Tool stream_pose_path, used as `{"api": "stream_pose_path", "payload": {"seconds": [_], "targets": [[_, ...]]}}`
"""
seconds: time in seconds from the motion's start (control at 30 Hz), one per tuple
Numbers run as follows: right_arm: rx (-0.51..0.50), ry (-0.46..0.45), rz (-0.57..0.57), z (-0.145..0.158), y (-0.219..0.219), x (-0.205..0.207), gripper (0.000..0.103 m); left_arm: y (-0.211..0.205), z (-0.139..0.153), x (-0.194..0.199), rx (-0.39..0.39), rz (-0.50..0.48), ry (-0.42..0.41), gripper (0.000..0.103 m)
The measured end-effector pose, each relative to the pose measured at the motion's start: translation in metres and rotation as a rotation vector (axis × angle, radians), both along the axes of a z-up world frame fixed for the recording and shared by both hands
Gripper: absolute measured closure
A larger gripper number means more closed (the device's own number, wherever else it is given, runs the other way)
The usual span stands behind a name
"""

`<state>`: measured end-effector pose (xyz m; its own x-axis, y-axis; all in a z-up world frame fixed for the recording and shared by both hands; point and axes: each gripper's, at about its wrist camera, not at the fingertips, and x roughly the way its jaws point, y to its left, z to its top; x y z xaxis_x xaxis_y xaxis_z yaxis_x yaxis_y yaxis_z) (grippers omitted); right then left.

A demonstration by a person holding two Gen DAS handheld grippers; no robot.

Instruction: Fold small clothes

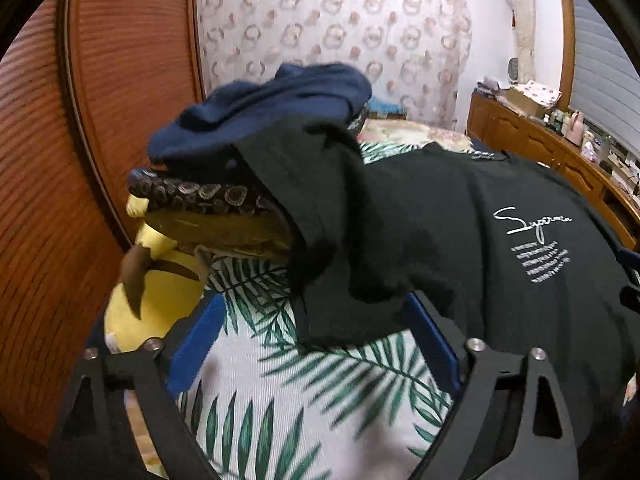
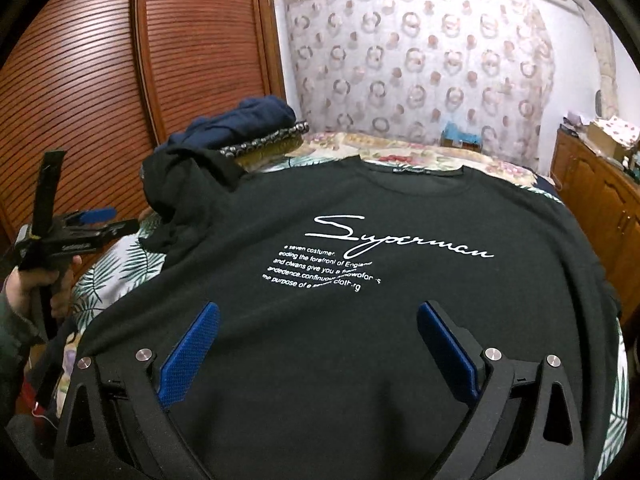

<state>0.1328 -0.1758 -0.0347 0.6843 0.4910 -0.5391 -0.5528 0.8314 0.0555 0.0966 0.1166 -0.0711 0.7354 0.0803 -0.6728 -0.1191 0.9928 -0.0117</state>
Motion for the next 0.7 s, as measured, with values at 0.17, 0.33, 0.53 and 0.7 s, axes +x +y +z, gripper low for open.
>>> {"api": "stream_pose_path", "payload": {"seconds": [0.17,0.33,0.53,0.7], "targets": [[-0.041,0.025,0.01,-0.004,0.009,0.022,0.004,0.011,-0.014,0.02,-0.036,0.002,0.075,0.032],[-0.064,0.04,0.01,-0.007,0.015,0.029,0.004,0.018,-0.028,0.034,-0.078,-0.011,0.131,0.045],[-0.039,0.031,-0.003,-0.006,0.017,0.028,0.005,0.007,-0.028,0.034,-0.036,-0.043,0.14,0.054],[-0.027,0.038,-0.008,-0.009,0.021,0.029,0.005,-0.005,-0.022,0.037,-0.03,-0.105,0.157,0.097]]}}
